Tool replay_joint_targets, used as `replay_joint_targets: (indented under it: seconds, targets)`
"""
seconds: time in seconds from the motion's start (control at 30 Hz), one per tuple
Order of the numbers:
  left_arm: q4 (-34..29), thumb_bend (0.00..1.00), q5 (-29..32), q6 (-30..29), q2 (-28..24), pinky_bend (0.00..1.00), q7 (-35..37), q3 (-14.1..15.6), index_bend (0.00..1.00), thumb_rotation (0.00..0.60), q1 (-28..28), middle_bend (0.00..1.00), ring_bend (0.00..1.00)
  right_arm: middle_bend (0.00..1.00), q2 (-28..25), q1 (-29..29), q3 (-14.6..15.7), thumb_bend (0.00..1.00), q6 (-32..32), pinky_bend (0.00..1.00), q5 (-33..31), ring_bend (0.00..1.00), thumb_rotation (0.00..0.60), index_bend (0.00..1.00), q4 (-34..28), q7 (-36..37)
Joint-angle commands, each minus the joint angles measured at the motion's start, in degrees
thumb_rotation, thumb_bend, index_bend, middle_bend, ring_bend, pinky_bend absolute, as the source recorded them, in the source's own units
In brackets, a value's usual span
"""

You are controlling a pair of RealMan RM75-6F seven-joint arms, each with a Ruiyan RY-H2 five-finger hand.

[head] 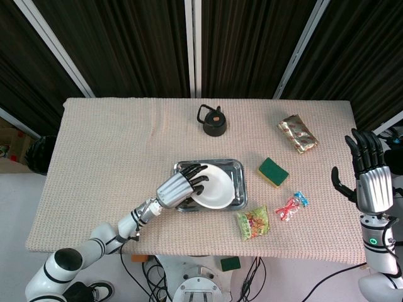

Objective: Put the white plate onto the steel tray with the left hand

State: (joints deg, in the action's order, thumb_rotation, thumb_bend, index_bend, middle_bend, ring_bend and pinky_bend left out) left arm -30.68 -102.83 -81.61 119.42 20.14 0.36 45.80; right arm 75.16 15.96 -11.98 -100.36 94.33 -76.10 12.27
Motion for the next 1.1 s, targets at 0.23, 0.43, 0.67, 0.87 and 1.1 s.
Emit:
replay_joint_targets:
  seconds: [0.23,0.43,0.67,0.87,1.1]
  targets:
    - [6.0,0.41,1.5,0.9,3.6,0.16,3.1,0.0,0.82,0.6,1.7,0.32,0.1,0.0,0.5,0.4,-0.2,0.5,0.6,0.0,-0.4,0.0,0.6,0.0,0.8,0.5]
    - [8.7,0.4,2.0,2.0,4.7,0.16,4.1,0.9,0.81,0.6,1.9,0.32,0.1,0.0,0.5,0.5,-0.3,0.5,0.5,0.0,-0.5,0.0,0.6,0.0,1.1,0.7]
    - [10.8,0.36,2.1,1.3,5.6,0.16,4.5,2.0,0.59,0.6,1.7,0.3,0.1,0.0,0.6,0.5,-0.2,0.5,0.8,0.0,-0.8,0.0,0.6,0.0,1.4,0.8]
    - [11.8,0.25,2.4,1.6,5.8,0.16,4.7,2.6,0.36,0.6,1.7,0.29,0.1,0.0,0.7,0.5,-0.2,0.5,0.9,0.0,-0.8,0.0,0.6,0.0,1.5,0.9]
    - [12.3,0.03,2.8,1.9,5.8,0.15,4.0,3.1,0.11,0.6,1.7,0.25,0.1,0.0,0.7,0.7,-0.2,0.5,1.1,0.0,-0.8,0.0,0.6,0.0,1.2,0.7]
